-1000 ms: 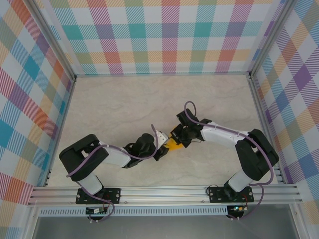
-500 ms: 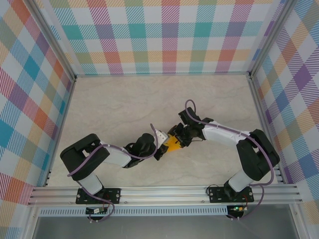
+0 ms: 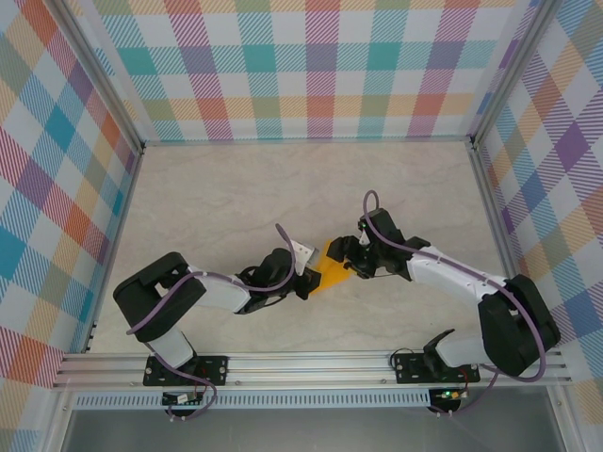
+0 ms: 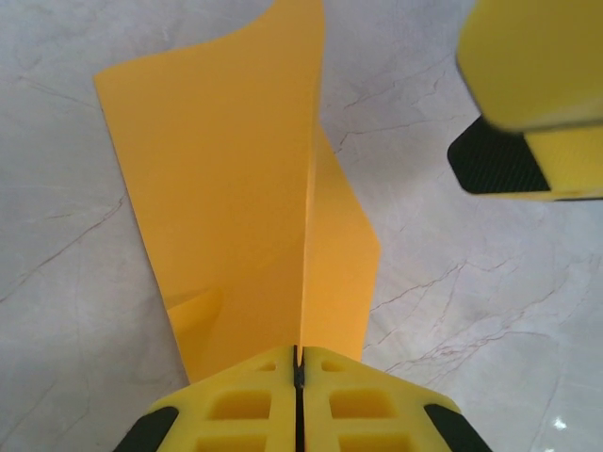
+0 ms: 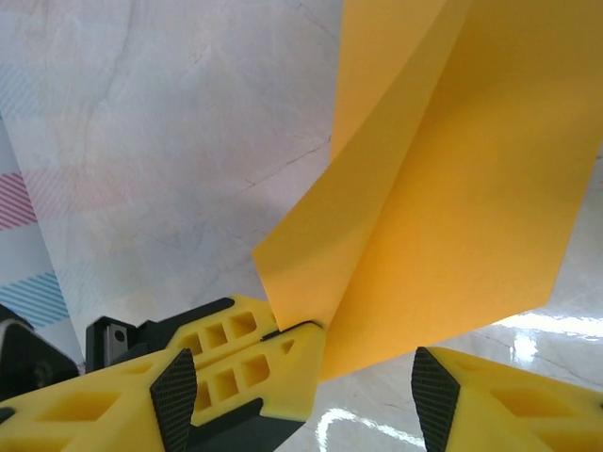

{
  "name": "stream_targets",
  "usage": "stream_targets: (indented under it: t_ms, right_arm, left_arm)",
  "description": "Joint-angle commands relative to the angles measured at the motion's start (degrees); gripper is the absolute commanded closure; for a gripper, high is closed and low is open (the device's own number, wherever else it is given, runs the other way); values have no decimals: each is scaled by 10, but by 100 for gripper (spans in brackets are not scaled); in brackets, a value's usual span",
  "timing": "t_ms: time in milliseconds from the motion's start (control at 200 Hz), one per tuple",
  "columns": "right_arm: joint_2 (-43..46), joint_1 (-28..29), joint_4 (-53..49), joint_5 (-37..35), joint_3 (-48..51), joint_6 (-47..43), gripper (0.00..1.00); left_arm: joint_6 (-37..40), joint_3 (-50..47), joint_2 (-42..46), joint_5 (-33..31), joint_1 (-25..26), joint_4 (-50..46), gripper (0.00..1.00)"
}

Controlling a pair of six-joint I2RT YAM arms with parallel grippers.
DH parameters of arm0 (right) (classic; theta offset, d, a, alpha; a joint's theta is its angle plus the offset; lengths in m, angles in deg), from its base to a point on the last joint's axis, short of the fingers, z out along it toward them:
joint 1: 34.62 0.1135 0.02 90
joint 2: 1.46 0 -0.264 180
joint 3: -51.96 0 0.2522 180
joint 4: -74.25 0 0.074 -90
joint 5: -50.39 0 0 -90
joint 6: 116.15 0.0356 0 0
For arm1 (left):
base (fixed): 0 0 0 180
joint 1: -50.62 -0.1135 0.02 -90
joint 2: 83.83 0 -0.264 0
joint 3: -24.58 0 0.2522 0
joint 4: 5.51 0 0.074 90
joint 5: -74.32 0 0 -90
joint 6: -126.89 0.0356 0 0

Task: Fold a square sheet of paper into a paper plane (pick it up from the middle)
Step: Fourth fold the wing at the center of the table.

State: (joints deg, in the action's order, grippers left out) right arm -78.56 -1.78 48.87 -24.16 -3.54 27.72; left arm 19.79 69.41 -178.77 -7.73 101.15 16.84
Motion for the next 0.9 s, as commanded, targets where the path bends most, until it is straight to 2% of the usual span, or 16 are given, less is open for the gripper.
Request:
stream_targets:
  t_ms: [0, 320, 640, 895]
  right_arm:
    - [-10, -5, 51, 42, 11, -55, 37]
    - [-73, -11, 100, 71, 22, -61, 43]
    - [-113, -17, 124, 76, 26, -64, 46]
    - [-141, -20, 130, 82, 13, -62, 47]
  left_arm:
    - [-75, 11, 15, 21, -3, -16, 93]
    - [-147, 9, 10, 17, -6, -13, 93]
    - [-230, 9, -14, 15, -13, -3, 93]
    - [-265, 6, -35, 29, -21, 18, 94]
